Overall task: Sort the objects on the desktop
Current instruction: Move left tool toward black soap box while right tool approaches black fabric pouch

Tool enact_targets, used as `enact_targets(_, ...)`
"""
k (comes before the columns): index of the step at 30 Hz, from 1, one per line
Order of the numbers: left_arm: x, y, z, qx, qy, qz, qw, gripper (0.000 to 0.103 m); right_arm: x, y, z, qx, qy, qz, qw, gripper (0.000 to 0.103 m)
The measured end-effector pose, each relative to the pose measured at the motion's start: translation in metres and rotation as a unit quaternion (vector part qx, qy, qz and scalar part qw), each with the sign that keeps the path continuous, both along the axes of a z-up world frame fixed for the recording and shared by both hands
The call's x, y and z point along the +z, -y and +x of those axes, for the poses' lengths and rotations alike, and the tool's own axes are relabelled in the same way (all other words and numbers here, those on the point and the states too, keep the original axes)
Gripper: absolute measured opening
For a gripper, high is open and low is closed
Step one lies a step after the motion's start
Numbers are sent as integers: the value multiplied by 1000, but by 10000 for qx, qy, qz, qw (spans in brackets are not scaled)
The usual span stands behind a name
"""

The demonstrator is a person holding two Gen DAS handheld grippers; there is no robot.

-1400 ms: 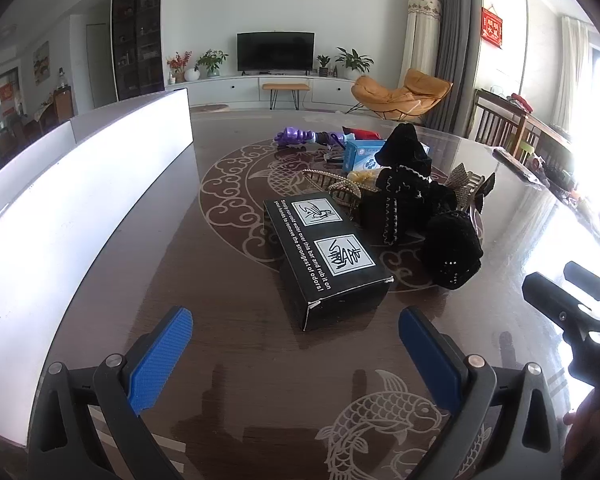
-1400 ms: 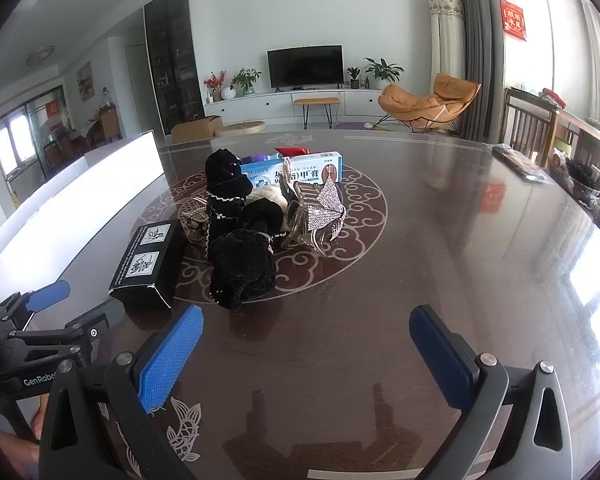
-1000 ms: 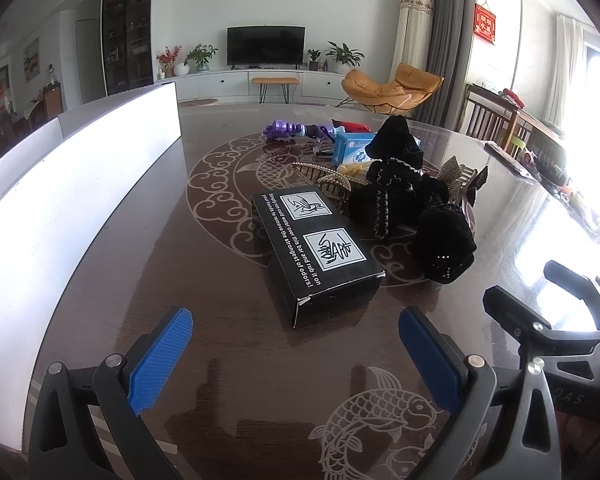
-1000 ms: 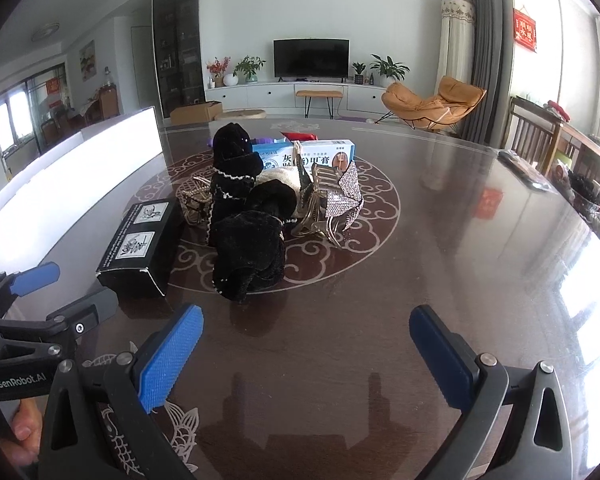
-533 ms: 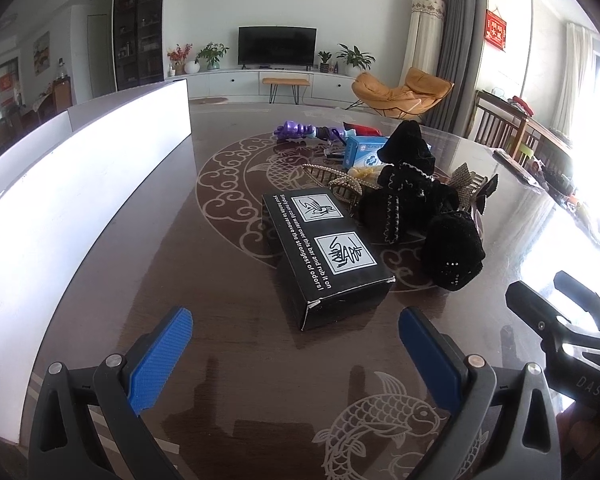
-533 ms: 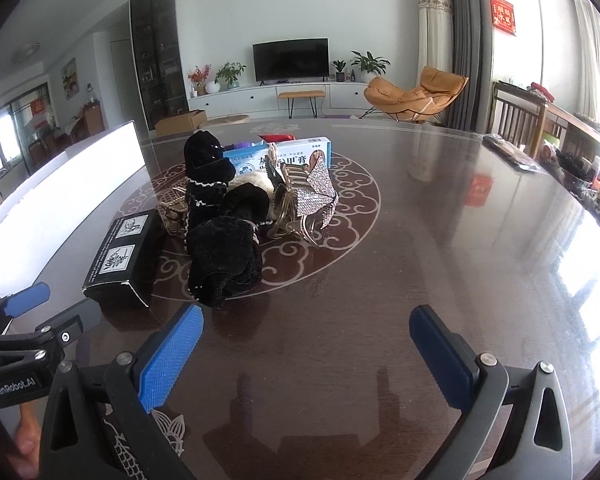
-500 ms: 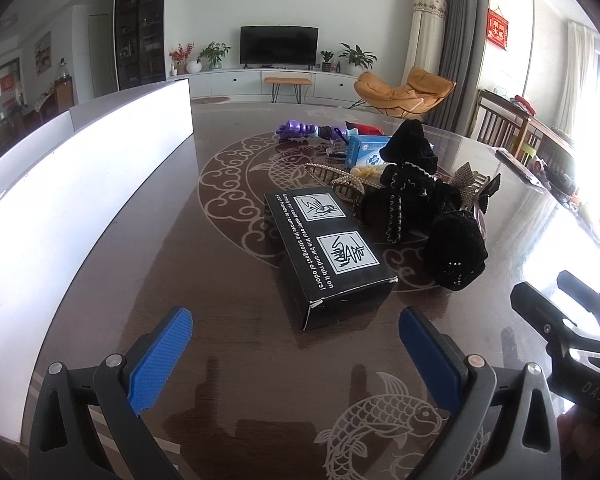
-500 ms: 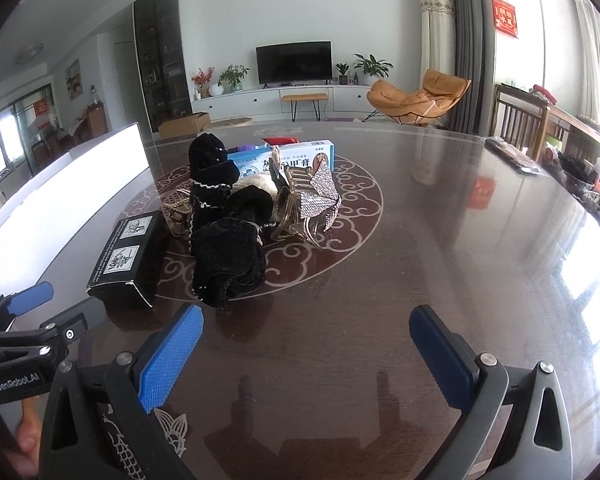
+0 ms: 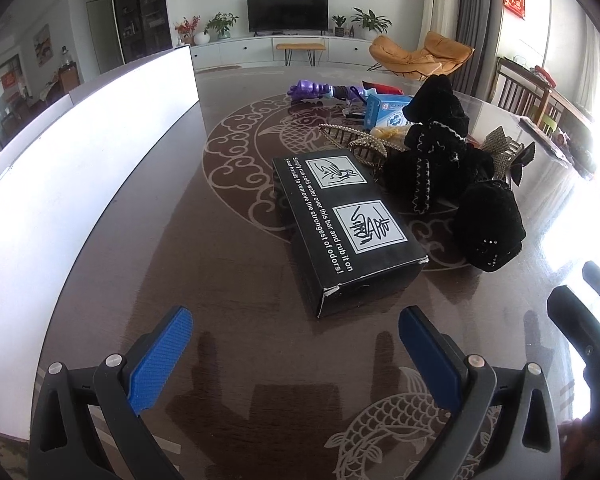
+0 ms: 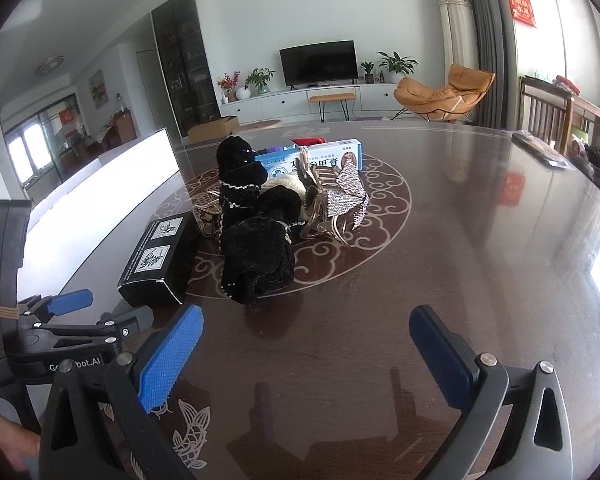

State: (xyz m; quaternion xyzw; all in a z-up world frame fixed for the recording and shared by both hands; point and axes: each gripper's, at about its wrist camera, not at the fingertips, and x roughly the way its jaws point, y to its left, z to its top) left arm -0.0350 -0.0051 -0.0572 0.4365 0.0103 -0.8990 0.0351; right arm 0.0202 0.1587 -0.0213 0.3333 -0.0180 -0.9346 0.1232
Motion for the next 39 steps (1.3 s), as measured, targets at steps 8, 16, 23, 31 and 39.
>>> enact_targets(8, 4, -4, 7, -135, -225, -30, 9997, 103, 4, 8, 18, 175, -492, 161, 9985, 103)
enact_targets(16, 8, -3, 11, -160, -393, 26, 9991, 103, 2, 13, 19, 168, -459, 325, 9983, 103)
enact_targets(23, 9, -3, 12, -152, -419, 56, 9990, 103, 1, 14, 17, 145, -405, 359, 9984, 103)
enact_targets(31, 7, -3, 12, -182, -400, 36, 9990, 103, -1, 15, 15, 191, -362, 378, 9984, 103)
enact_targets(39, 7, -5, 12, -225, -396, 16, 9990, 103, -2, 16, 14, 177, -352, 381, 9985, 103)
